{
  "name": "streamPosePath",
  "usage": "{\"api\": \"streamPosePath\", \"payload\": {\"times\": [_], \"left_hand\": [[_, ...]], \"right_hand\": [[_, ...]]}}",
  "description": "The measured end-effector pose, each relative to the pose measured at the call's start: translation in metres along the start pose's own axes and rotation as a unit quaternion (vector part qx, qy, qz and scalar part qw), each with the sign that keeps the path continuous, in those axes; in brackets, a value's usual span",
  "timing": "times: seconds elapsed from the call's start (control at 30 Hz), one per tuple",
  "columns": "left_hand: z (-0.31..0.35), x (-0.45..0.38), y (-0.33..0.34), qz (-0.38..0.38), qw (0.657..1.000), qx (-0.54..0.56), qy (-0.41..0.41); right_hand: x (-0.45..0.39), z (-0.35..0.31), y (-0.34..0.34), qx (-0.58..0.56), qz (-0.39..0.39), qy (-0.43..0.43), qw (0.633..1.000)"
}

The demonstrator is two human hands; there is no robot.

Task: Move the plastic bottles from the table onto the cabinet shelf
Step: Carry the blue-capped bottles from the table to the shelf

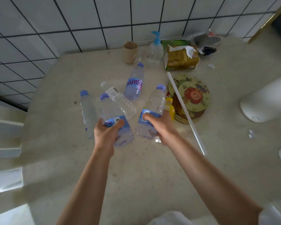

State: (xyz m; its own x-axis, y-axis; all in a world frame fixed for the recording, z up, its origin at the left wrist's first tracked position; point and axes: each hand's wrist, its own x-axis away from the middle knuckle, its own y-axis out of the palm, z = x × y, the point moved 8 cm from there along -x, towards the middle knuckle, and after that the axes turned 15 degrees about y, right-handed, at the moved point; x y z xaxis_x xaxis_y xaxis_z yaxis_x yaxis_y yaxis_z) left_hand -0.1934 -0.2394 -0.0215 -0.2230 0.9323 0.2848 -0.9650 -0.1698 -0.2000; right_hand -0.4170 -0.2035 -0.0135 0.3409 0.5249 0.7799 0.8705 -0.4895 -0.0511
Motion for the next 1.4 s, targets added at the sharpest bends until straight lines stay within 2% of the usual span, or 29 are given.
{"api": "streamPosePath", "payload": {"times": [0.13,0.23,0.3,0.57,0.73,0.83,1.03,1.4], "left_hand": [[0.0,0.038,-0.011,-0.042,0.997,0.065,-0.002],[0.001,0.075,-0.025,-0.104,0.991,0.083,0.016],[0.002,0.098,-0.034,-0.138,0.986,0.088,0.039],[-0.018,0.164,-0.055,-0.215,0.972,0.0,0.098],[-0.034,0.202,-0.043,-0.267,0.955,-0.035,0.124],[-0.046,0.229,-0.026,-0.319,0.938,-0.047,0.128],[-0.061,0.299,0.012,-0.423,0.887,-0.086,0.163],[-0.11,0.524,0.083,-0.623,0.757,-0.093,0.176]], "right_hand": [[0.039,0.029,-0.013,0.002,0.008,-0.015,1.0],[0.073,0.059,-0.025,0.011,0.022,-0.017,1.0],[0.092,0.075,-0.033,0.026,0.031,-0.048,0.998],[0.151,0.159,-0.071,0.009,0.093,-0.056,0.994],[0.183,0.202,-0.103,0.01,0.121,-0.04,0.992],[0.203,0.225,-0.13,-0.039,0.125,-0.056,0.99],[0.246,0.283,-0.197,-0.157,0.162,-0.073,0.972],[0.387,0.449,-0.348,-0.278,0.33,-0.071,0.899]]}}
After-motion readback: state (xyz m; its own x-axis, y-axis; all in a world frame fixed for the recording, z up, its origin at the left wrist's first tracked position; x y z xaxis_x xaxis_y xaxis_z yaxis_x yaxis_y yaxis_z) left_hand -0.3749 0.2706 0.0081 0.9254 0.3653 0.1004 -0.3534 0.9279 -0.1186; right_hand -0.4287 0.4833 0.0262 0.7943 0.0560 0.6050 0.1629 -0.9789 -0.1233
